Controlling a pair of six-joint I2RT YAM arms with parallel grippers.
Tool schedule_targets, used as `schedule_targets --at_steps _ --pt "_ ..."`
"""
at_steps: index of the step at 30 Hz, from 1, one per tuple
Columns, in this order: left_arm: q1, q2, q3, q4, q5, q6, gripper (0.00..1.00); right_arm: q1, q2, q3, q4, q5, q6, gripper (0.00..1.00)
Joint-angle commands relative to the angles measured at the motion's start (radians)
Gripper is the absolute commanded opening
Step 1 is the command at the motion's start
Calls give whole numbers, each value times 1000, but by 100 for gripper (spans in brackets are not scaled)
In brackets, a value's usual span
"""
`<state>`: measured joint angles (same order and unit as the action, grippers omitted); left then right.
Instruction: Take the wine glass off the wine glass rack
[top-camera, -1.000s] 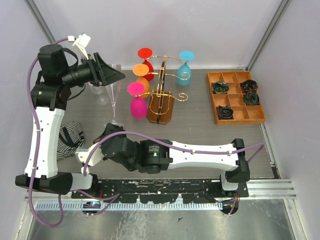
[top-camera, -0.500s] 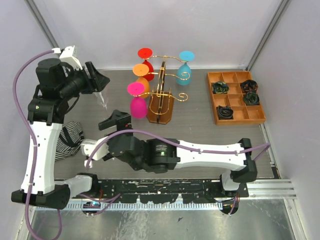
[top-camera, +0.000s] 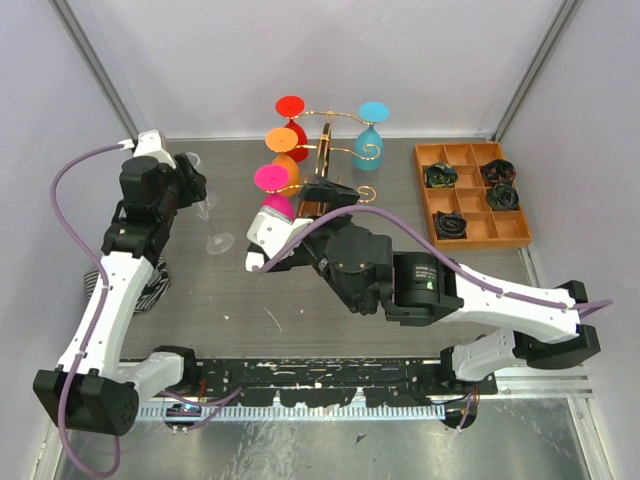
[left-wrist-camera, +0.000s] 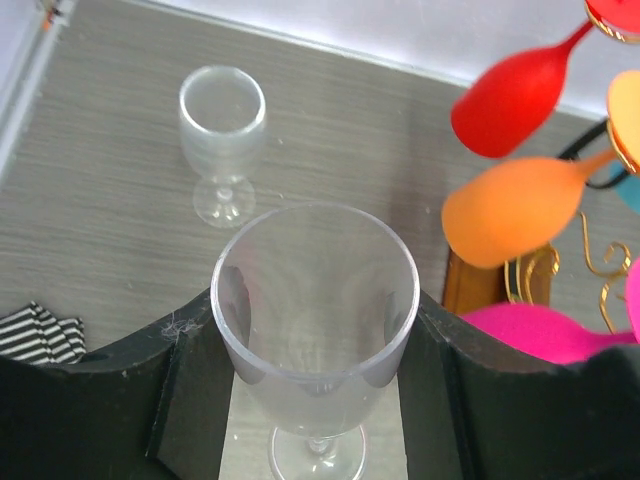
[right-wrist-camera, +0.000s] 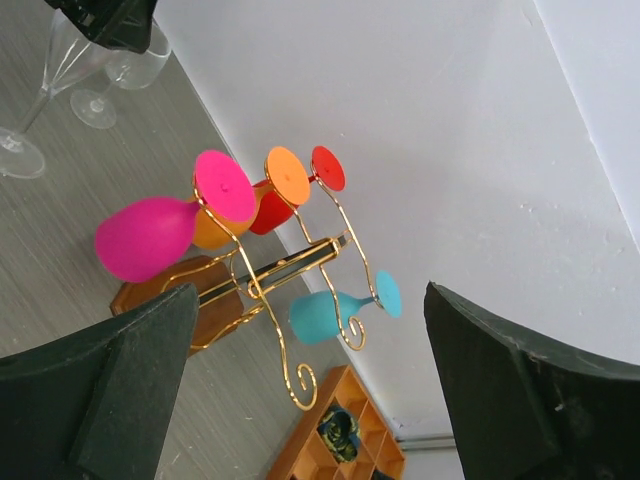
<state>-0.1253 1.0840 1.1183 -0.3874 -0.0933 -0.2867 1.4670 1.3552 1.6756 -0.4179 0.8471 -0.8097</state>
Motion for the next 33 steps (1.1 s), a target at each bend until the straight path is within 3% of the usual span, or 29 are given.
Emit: schedule_targets --at_steps 1,11,15,26,33 --pt "3 22 -36 257 -150 32 45 -19 -31 -13 33 29 71 100" --pt "2 223 -126 468 -339 48 26 -82 -84 -58 4 0 147 100" --pt "1 268 -188 585 -397 52 27 -122 -113 -86 -4 -25 168 100" --pt "0 346 -234 658 -488 38 29 -191 -146 -105 -17 -74 206 100" --pt "-5 394 -227 684 -508 41 43 -204 -155 -103 -29 -77 206 100"
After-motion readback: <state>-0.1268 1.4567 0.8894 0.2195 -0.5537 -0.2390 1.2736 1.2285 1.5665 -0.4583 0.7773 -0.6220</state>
